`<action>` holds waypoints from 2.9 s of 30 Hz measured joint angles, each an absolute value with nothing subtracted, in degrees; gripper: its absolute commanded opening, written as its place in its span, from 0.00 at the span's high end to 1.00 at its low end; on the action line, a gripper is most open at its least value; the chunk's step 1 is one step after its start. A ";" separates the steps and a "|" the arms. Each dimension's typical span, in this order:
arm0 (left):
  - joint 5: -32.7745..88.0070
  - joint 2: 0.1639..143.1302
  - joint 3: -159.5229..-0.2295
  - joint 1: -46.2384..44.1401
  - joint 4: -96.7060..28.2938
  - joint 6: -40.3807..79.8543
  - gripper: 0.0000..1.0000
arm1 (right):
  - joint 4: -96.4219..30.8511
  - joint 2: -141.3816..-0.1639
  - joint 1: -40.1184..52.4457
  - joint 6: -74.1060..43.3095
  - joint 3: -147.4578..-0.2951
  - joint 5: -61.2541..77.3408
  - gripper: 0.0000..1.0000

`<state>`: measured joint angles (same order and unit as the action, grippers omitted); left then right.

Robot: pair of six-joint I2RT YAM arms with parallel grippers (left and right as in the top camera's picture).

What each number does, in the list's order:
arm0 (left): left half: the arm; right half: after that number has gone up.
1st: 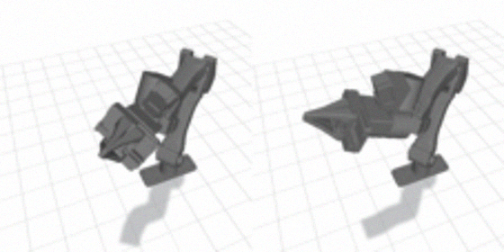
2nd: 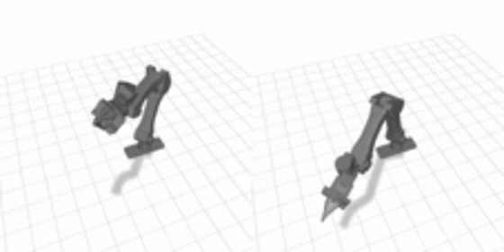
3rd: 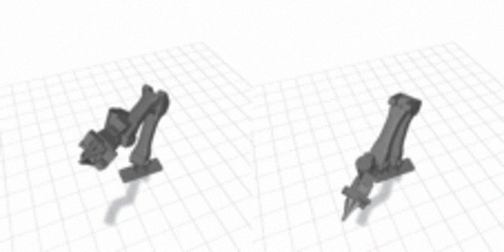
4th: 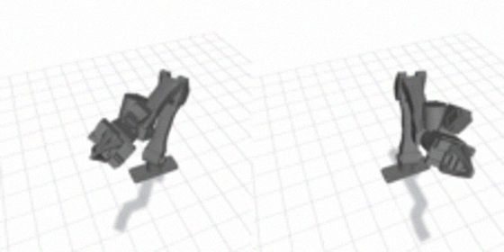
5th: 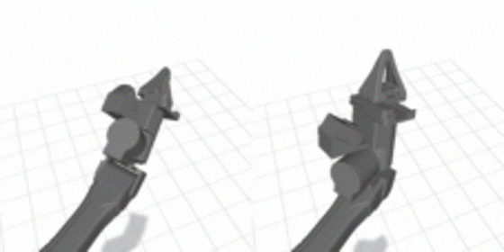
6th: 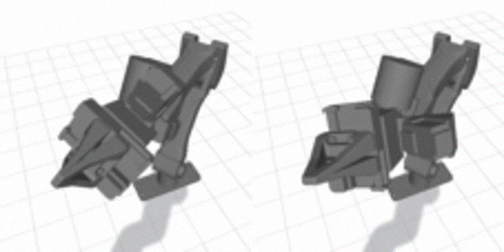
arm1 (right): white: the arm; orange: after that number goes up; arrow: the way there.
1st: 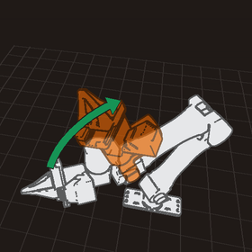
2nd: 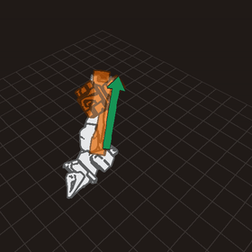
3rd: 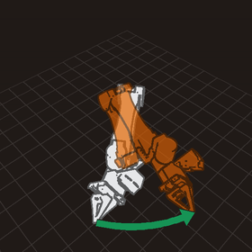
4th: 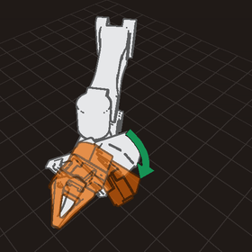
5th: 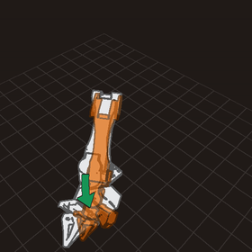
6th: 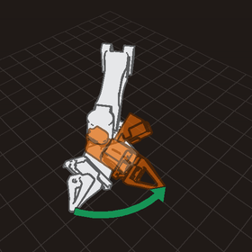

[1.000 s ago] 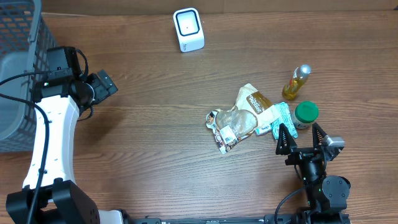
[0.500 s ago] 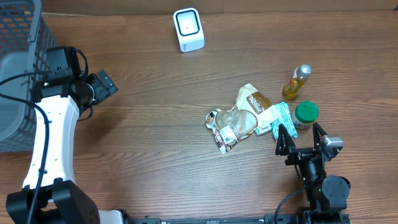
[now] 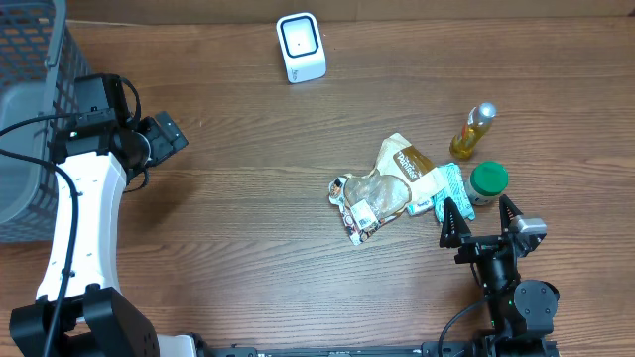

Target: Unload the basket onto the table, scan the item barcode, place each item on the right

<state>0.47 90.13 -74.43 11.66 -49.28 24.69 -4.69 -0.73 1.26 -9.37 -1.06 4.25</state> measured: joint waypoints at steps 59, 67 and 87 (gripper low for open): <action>0.01 49.84 -71.75 2.31 -49.54 23.92 0.00 | -4.69 -0.73 1.28 -9.37 -1.06 4.25 0.00; 0.93 40.23 -56.51 0.71 -46.92 24.08 0.00 | -4.69 -0.73 1.28 -9.37 -1.06 4.27 0.00; 1.15 11.20 -25.17 0.71 12.51 20.29 0.00 | -4.64 -0.73 1.28 -9.34 -1.06 4.27 0.00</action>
<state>1.15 11.20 -25.17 0.71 12.51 20.29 -4.64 -0.73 1.28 -9.34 -1.06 4.27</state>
